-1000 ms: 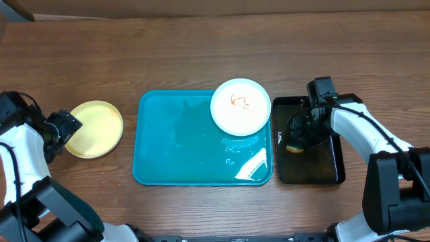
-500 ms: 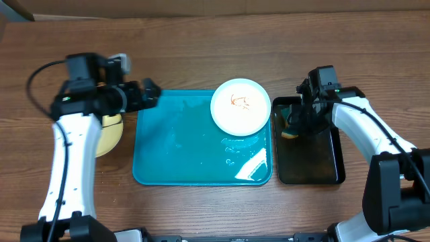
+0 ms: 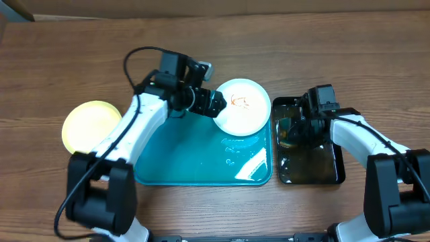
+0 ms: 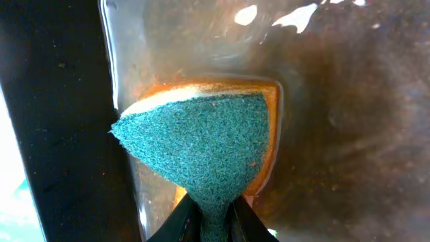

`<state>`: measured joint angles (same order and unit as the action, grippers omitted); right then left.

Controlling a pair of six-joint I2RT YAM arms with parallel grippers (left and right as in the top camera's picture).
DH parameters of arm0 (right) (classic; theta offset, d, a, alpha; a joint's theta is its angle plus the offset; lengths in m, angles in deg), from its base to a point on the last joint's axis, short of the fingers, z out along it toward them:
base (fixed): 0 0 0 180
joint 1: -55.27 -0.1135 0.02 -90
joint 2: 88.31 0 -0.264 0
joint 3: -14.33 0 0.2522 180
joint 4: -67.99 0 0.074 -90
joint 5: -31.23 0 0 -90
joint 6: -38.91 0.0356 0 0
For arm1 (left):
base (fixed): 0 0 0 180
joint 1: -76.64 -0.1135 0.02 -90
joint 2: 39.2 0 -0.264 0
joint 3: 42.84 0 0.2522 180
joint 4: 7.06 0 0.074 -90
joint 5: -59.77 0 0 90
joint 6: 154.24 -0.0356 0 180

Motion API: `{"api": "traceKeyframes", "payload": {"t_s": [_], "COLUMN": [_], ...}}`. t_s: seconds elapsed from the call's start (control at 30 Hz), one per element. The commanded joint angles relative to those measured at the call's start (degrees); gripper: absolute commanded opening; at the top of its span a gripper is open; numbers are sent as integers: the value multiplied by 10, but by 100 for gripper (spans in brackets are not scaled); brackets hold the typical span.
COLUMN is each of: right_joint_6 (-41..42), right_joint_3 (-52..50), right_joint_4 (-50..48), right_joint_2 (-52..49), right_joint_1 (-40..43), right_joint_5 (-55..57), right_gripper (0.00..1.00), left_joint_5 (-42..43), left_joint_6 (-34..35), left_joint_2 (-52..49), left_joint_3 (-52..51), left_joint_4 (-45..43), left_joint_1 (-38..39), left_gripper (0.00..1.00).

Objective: Clean dirty plates on tray and stack at the side
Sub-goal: 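Move the left gripper to the sauce-smeared white plate rim and grip it, then grasp the green sponge in the black tray with the right gripper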

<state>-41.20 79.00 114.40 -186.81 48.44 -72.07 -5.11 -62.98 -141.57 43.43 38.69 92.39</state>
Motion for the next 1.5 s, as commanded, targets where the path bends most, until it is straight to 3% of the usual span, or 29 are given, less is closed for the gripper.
{"api": "traceKeyframes", "payload": {"t_s": [0.0,0.13,0.27,0.33,0.4,0.53,0.57,0.6,0.63,0.83,0.87,0.9,1.0,1.23,1.47], "right_joint_6": [10,10,10,10,10,10,10,10,10,10,10,10,10,10,10], "right_joint_3": [-30,-30,-30,-30,-30,-30,-30,-30,-30,-30,-30,-30,-30,-14,100], "right_joint_4": [19,22,24,24,28,35,36,37,37,43,45,51,61,95,221], "right_joint_2": [-25,-25,-25,-25,-25,-25,-25,-25,-25,-25,-25,-25,-25,-24,-22], "right_joint_1": [-2,-2,-2,-2,-2,-2,-2,-2,-2,-2,-2,-2,-2,-2,-2], "right_joint_5": [17,17,16,16,16,17,17,17,17,17,17,17,17,17,17], "right_gripper": [15,15,15,15,15,15,15,15,15,17,19,23,24,18,11], "left_joint_5": [9,17,18,17,11,-12,-14,-18,-18,-19,-24,-36,-51,-60,-61], "left_joint_6": [4,36,41,41,41,41,41,41,41,34,32,32,32,32,35], "left_joint_2": [-38,-63,-85,-95,-111,-131,-132,-132,-132,-131,-131,-131,-131,-131,-131], "left_joint_3": [7,7,7,7,7,7,7,7,7,7,7,7,7,7,7], "left_joint_4": [-18,-39,-54,-58,-59,-56,-52,-43,-37,31,44,71,108,165,177], "left_joint_1": [6,6,15,20,26,26,26,26,25,15,12,7,4,4,4], "left_gripper": [100,95,72,73,80,76,71,56,50,31,24,11,4,4,4]}}
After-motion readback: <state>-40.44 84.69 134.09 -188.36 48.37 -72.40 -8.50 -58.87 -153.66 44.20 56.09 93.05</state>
